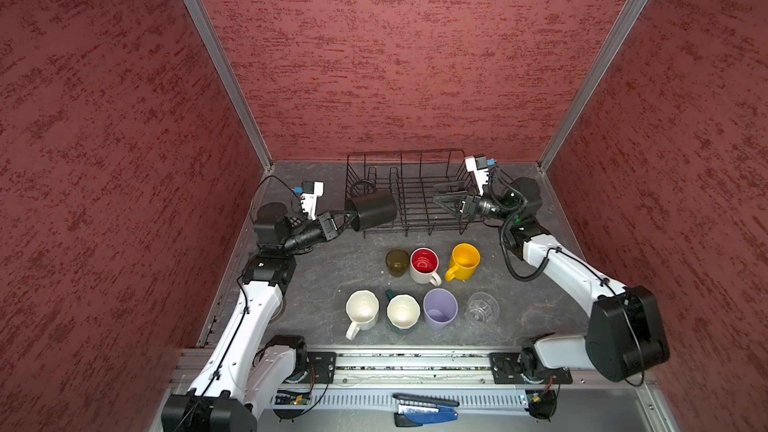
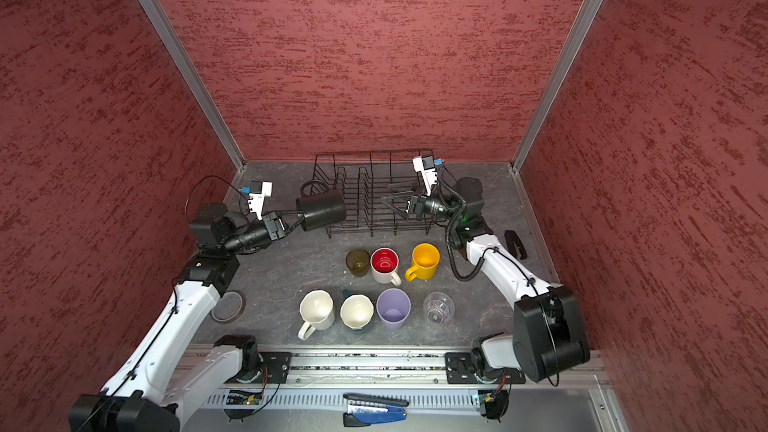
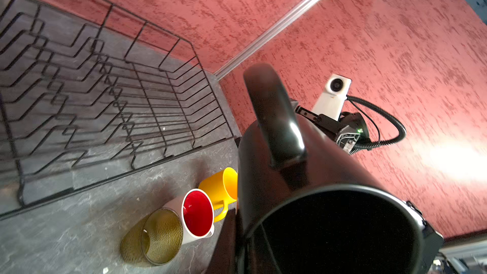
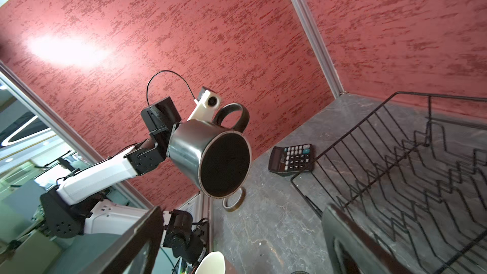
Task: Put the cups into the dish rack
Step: 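Carry the black mug toward the right gripper while the right gripper approaches it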
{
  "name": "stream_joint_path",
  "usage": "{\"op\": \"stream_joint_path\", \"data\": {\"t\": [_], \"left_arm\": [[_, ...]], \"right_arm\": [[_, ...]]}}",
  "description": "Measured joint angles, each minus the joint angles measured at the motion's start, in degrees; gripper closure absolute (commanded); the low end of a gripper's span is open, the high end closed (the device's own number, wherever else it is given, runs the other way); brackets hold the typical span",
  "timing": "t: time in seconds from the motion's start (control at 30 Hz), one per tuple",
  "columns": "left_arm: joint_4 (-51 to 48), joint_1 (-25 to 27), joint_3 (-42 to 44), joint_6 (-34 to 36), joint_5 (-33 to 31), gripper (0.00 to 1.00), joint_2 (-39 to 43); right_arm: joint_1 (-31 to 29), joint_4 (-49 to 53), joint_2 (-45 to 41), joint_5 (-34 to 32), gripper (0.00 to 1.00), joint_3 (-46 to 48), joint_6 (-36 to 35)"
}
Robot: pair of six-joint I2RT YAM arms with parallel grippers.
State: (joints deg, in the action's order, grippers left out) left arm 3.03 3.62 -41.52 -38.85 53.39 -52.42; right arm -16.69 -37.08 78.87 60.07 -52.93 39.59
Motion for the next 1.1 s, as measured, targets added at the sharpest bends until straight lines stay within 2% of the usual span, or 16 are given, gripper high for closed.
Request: {"op": "stream_joint_path", "data": {"t": [0.1, 0.23, 0.4, 0.73, 1.1], "left_arm": [[4.7, 2.1, 1.7, 4.8, 0.2, 1.00, 0.4], [13.7, 4.7, 8.2, 11.6, -3.6, 1.00, 2.1], [19.2, 5.0, 11.1, 16.9, -6.2, 1.00, -0.4], [29.5, 5.1, 8.3, 13.4, -0.8, 1.00, -8.3], [32.3, 5.9, 4.8, 9.5, 5.3, 1.00, -13.7]], "right_arm": [[-0.9, -1.2, 0.8, 1.3, 0.06, 0.0, 2.2], [-1.6, -0.7, 1.8, 2.5, 0.06, -0.1, 3.8], [-2.3, 2.0, 2.0, 3.5, 0.06, -1.7, 4.1], [-7.2, 9.3, 3.7, 4.6, 0.06, -4.5, -0.7], [-10.5, 7.4, 8.4, 4.9, 0.04, -5.8, 0.2]]}}
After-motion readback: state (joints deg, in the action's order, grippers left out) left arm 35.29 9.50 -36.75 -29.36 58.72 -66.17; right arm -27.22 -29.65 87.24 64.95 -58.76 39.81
